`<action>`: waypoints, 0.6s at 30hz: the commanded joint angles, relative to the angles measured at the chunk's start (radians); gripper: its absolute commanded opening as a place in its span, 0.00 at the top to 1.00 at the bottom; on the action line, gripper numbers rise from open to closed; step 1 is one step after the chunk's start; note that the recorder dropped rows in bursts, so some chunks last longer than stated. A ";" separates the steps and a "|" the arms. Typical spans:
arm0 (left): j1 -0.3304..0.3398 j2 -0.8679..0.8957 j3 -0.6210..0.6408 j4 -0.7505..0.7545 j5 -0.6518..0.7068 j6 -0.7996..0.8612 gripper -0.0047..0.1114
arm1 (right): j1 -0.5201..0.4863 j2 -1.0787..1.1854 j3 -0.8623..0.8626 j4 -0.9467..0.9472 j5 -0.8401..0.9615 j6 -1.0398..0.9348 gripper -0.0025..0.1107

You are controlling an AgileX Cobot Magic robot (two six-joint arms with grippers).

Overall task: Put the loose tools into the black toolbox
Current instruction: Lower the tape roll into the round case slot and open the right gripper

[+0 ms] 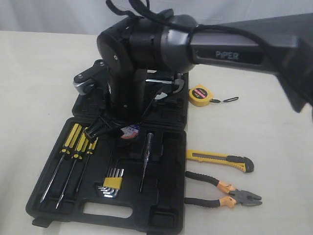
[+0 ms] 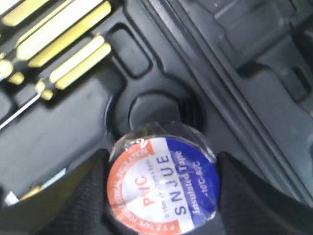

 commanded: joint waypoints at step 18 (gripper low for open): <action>-0.006 0.004 -0.005 0.004 0.000 0.000 0.96 | 0.019 0.104 -0.075 -0.004 -0.016 0.009 0.48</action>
